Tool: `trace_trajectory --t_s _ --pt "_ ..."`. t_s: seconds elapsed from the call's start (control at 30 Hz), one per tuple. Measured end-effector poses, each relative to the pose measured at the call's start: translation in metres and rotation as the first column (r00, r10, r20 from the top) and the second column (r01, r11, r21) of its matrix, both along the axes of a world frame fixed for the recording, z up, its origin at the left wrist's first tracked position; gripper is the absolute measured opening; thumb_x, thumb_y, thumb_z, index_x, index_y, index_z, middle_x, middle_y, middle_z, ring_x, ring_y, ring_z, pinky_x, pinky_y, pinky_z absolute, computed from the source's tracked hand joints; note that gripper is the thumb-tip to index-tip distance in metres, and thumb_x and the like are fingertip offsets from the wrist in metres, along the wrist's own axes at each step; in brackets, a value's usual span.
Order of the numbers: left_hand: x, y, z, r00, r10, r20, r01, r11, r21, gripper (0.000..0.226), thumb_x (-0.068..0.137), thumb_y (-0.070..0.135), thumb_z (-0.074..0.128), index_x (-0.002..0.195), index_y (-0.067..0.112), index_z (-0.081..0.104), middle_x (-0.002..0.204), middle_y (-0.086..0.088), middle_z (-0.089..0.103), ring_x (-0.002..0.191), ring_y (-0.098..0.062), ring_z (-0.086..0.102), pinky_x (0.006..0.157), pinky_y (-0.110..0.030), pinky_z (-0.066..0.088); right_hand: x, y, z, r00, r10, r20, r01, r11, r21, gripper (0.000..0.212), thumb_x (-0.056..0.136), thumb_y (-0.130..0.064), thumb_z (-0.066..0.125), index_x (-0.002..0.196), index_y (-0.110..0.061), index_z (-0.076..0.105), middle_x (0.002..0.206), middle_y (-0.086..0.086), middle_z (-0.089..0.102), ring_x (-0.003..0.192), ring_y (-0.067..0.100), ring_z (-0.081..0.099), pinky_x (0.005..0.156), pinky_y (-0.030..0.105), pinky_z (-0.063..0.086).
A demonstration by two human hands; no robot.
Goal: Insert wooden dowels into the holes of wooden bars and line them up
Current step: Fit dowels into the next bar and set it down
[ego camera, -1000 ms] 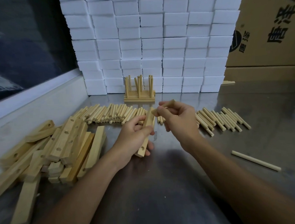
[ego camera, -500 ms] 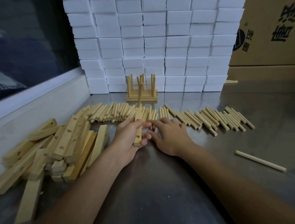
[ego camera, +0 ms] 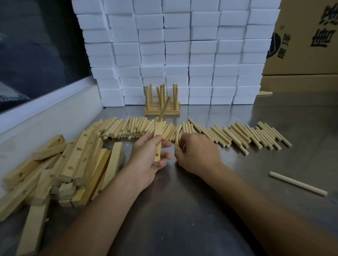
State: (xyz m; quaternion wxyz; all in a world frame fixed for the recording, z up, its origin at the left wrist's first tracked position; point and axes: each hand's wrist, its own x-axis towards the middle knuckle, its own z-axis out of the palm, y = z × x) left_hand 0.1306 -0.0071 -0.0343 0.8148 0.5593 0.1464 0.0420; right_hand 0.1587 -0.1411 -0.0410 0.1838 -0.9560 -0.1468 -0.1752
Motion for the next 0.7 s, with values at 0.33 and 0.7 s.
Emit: trace_trajectory --t_s 0.33,0.7 --pt "-0.003 -0.001 0.001 1.000 -0.011 0.016 0.011 1.000 0.017 0.012 0.100 0.014 0.053 0.102 0.024 0.057 0.091 -0.014 0.067 0.043 -0.014 0.051 0.032 -0.019 0.030 0.006 -0.010 0.007 0.961 -0.172 -0.216 0.156 0.984 -0.090 0.025 0.088 -0.016 0.062 0.073 -0.018 0.042 0.089 0.005 0.054 0.074 0.020 0.048 0.061 0.031 0.036" --pt "-0.006 -0.005 0.004 0.999 -0.023 0.027 0.022 0.999 0.042 0.010 0.103 0.019 0.050 0.105 0.023 0.059 0.092 -0.014 0.070 0.040 -0.013 0.044 0.031 -0.017 0.023 0.007 -0.015 0.016 0.962 0.184 -0.200 0.028 0.666 0.745 0.012 0.094 -0.022 0.066 0.099 -0.010 0.065 0.084 0.004 0.074 0.074 0.016 0.073 0.074 0.036 0.059"
